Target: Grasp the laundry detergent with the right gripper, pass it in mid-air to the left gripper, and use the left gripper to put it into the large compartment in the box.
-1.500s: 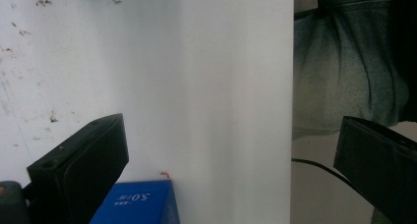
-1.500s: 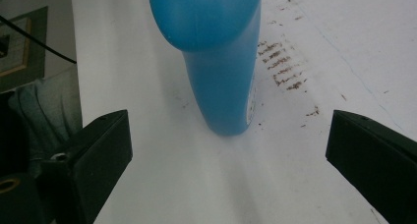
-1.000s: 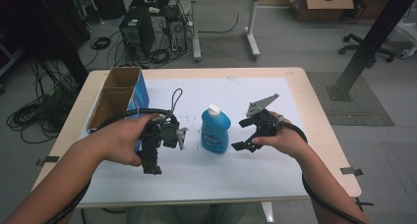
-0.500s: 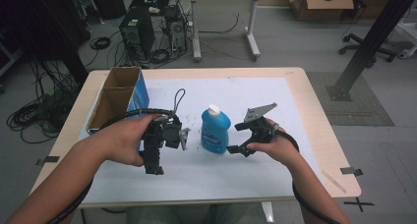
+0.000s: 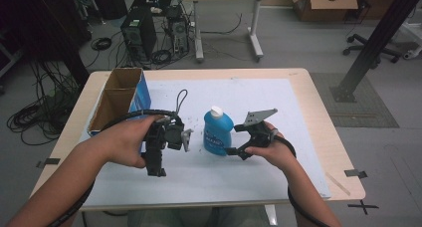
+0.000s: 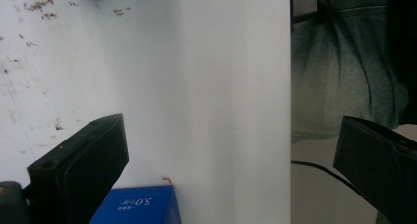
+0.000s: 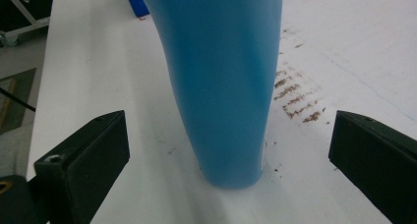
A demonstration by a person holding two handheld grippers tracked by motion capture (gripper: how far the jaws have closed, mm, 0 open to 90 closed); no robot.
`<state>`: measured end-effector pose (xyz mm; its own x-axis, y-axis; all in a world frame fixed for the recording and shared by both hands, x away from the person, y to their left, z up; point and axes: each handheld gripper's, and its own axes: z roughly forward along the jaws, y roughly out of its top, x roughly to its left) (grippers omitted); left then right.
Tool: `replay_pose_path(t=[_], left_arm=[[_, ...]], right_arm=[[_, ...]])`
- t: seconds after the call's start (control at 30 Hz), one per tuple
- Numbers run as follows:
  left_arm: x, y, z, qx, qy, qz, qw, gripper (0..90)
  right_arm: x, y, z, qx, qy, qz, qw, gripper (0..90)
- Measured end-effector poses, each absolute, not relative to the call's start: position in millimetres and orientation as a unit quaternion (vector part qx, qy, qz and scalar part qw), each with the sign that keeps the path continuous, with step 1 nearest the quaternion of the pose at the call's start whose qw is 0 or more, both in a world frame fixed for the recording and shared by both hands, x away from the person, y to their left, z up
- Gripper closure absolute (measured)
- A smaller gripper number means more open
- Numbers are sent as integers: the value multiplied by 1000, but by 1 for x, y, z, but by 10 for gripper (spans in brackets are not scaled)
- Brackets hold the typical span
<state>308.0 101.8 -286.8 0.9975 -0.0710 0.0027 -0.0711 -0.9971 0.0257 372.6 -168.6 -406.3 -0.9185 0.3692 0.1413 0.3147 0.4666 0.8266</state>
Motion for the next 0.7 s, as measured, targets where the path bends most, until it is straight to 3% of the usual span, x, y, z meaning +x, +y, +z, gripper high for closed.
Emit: replay_pose_path(t=[0.7], left_arm=[[309,100,-289,999,-37,0,12,2]], right_arm=[[374,-152,-421,199,835,511,46,11]])
